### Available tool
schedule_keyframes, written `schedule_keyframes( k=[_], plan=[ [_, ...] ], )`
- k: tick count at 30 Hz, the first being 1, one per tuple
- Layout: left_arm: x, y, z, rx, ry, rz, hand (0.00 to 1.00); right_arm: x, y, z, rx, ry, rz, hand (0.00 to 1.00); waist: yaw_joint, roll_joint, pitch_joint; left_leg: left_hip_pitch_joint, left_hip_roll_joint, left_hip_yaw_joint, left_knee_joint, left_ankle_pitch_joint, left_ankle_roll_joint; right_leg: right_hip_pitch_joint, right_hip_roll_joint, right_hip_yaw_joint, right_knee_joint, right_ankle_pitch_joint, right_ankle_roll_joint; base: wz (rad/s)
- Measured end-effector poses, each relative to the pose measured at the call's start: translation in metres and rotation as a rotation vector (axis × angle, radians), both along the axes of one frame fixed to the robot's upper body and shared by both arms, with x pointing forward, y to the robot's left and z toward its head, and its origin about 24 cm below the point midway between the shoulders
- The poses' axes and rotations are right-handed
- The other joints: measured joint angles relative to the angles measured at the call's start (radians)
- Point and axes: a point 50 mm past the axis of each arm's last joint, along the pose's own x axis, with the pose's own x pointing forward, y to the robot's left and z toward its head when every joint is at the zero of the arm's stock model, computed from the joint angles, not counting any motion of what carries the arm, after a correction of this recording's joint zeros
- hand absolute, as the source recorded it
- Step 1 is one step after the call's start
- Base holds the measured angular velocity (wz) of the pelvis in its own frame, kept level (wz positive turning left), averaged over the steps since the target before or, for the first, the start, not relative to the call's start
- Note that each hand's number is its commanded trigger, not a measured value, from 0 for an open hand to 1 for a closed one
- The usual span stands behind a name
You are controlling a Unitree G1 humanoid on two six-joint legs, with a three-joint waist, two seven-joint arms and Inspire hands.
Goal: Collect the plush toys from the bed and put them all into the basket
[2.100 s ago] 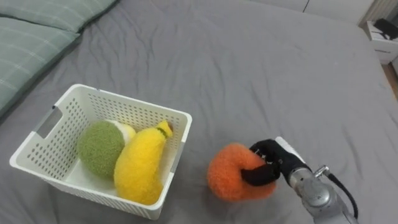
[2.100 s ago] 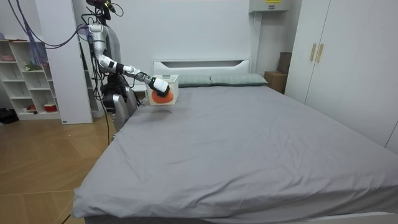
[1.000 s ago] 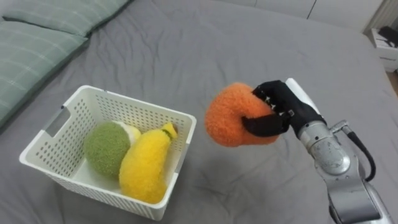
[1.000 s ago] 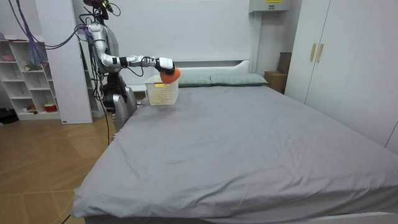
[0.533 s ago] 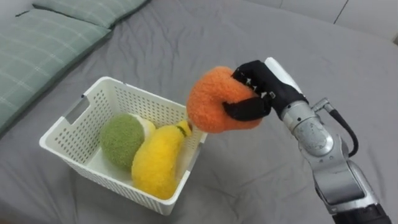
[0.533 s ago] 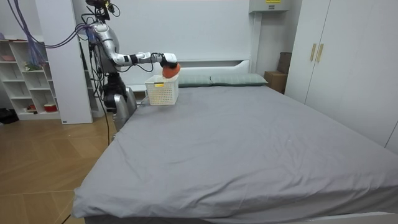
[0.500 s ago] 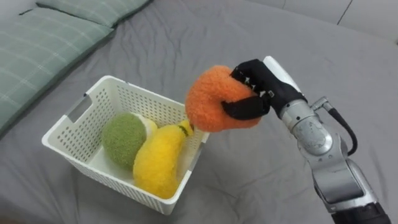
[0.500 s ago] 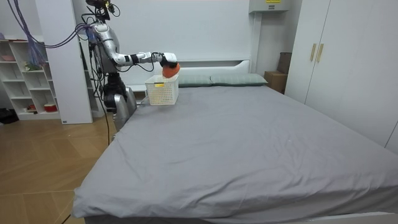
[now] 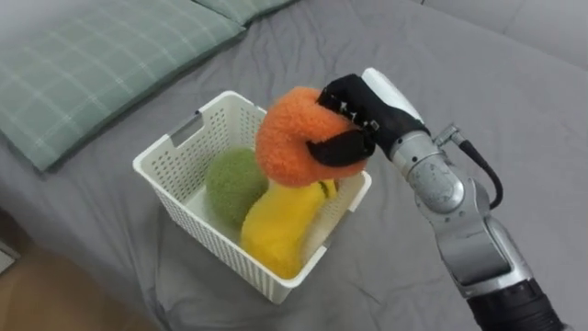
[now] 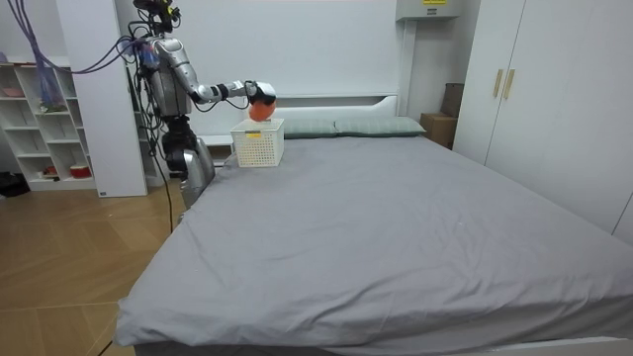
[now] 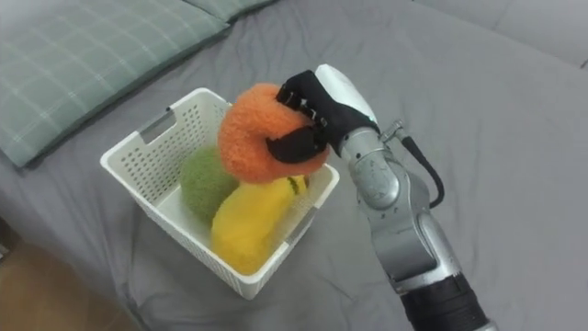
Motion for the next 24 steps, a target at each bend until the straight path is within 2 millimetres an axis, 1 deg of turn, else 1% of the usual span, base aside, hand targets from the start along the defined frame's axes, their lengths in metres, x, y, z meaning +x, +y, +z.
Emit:
schedule_keyframes(
  k=[5,8,13,16,19,24],
  plan=[
    [-0.0006,-0.0003,-0.0002,0.0,0.003,0.002,0.0,-0.0008,0.0033,-0.001,-0.003,0.004,0.013,0.0,0.01,0.001,0.0004,-0.013,-0.013,-0.03,0.004,0.014,0.001,0.001,-0.009,-0.03,0.003,-0.001,0.001,0.19],
    [-0.0012,-0.0004,-0.0003,0.001,0.006,0.002,0.0,-0.0008,0.0034,-0.0011,0.0,0.005,0.014,0.0,0.02,0.001,0.0007,-0.013,-0.017,-0.038,0.004,0.018,0.001,0.003,-0.012,-0.037,0.003,-0.001,0.002,0.1],
    [-0.0024,0.0008,-0.0002,0.003,0.013,0.004,0.0,-0.0009,0.0037,-0.0012,0.009,0.009,0.016,0.0,0.025,-0.002,0.0016,-0.017,-0.025,-0.05,0.004,0.022,0.004,0.003,-0.015,-0.041,0.004,-0.003,0.005,0.08],
    [-0.0019,0.0035,0.0007,0.009,0.01,0.014,0.0,-0.0009,0.0039,-0.0012,0.01,0.01,0.017,0.0,0.026,-0.012,0.0058,-0.019,-0.026,-0.052,0.004,0.022,0.005,0.003,-0.015,-0.04,0.003,-0.003,0.005,0.02],
    [-0.0017,0.0042,0.0009,0.01,0.008,0.02,0.0,-0.0009,0.0038,-0.0013,0.009,0.011,0.018,0.0,0.027,-0.02,0.0079,-0.02,-0.026,-0.052,0.003,0.022,0.005,0.002,-0.015,-0.039,0.003,-0.003,0.006,0.0],
    [0.0002,0.0041,0.0011,0.009,0.003,0.019,0.0,-0.0009,0.0039,-0.0026,0.027,0.023,0.021,0.0,0.027,-0.023,0.0081,-0.021,-0.026,-0.052,0.003,0.022,0.005,0.001,-0.015,-0.038,0.004,-0.003,0.006,0.0]
  ],
)
